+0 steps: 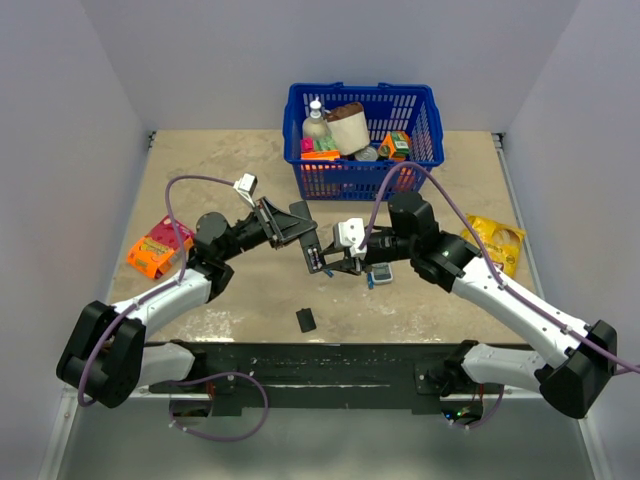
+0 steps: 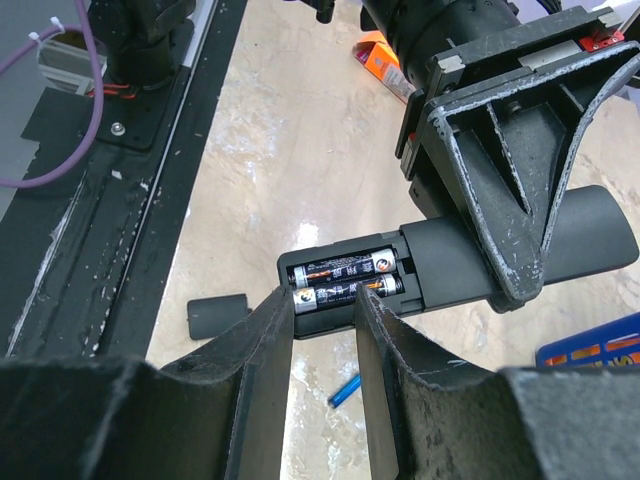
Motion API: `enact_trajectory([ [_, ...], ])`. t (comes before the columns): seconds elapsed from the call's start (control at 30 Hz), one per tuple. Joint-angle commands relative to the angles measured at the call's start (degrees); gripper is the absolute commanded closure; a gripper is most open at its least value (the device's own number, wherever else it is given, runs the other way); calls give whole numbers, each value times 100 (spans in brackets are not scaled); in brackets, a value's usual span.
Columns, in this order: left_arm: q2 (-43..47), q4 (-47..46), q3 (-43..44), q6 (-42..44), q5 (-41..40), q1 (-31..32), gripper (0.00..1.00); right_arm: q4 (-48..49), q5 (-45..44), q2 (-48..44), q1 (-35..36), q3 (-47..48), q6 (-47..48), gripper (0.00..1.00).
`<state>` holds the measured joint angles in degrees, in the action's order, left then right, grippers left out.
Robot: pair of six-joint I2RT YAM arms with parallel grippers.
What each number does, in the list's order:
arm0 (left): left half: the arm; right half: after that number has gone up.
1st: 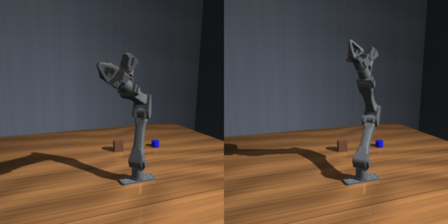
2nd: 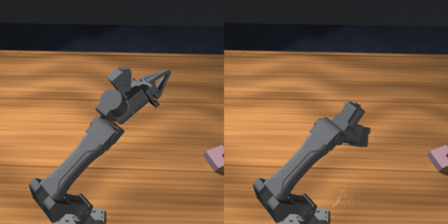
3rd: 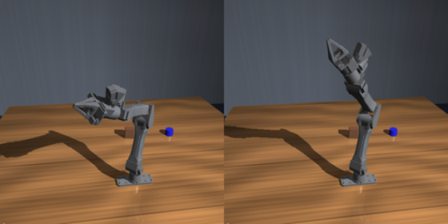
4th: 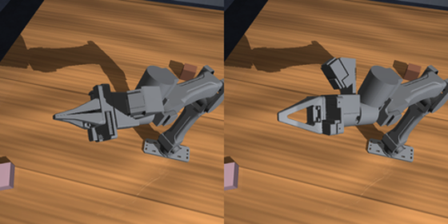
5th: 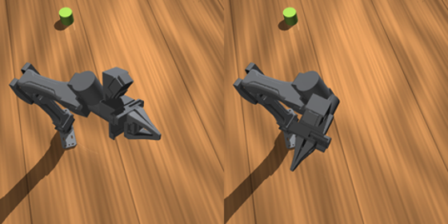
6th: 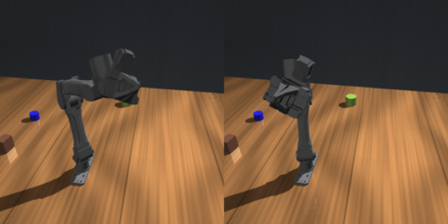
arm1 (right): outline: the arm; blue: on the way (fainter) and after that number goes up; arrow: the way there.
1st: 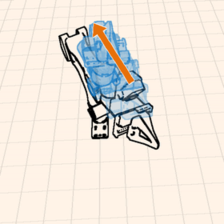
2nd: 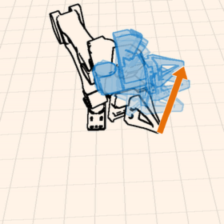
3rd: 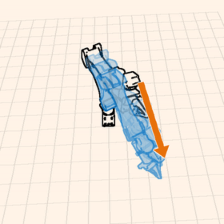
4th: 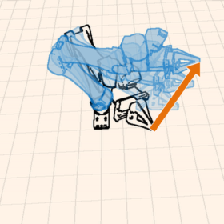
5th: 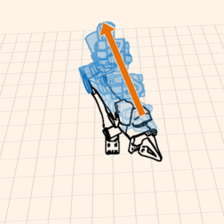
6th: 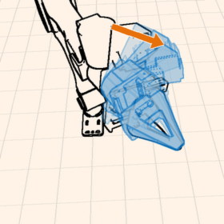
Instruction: Load the batteries into the remote control
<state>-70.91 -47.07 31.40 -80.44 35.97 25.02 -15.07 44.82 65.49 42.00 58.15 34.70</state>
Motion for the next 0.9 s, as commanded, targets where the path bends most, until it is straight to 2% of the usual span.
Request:
enact_trajectory([
  [0.0, 113, -189, 209, -129, 33, -23, 100, 259, 212, -28, -7, 179, -60, 66],
  [0.6, 122, -426, 253, -437, 33, -23, 100, 303, 106, 227, -7, 83, 63, 67],
  [0.87, -10, -1304, 103, -1192, 95, -14, 100, 540, -131, 341, -7, -120, 72, 73],
])
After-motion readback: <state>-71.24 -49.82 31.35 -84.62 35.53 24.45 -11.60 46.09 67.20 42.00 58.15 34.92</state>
